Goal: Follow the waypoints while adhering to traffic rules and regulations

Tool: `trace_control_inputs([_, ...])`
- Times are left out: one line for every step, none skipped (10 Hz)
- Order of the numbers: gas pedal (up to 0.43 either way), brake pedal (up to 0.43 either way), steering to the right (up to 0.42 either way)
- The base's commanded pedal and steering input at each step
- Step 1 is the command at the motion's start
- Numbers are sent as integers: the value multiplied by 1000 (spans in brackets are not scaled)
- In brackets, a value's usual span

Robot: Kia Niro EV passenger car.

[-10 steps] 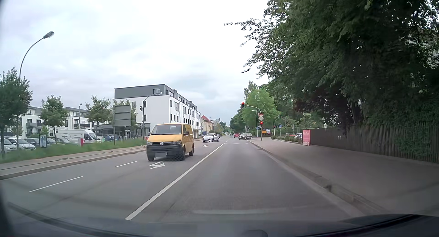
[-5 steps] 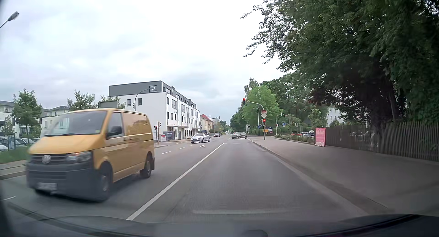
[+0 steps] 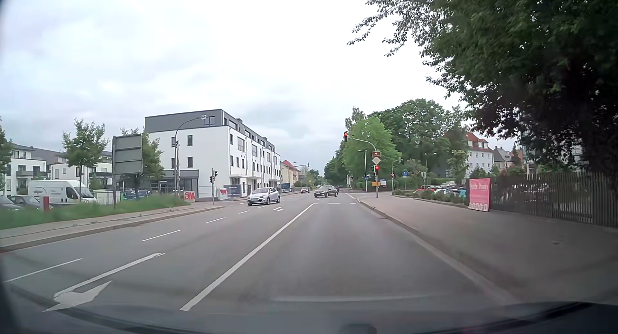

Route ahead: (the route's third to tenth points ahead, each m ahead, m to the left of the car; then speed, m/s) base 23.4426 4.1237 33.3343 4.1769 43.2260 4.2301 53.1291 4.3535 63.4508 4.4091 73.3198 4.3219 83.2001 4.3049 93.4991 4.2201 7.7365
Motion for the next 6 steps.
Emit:
trace_control_inputs([0,0,4])
trace_control_inputs([0,0,3])
trace_control_inputs([0,0,3])
trace_control_inputs([0,18,3])
trace_control_inputs([0,91,2])
trace_control_inputs([0,146,1])
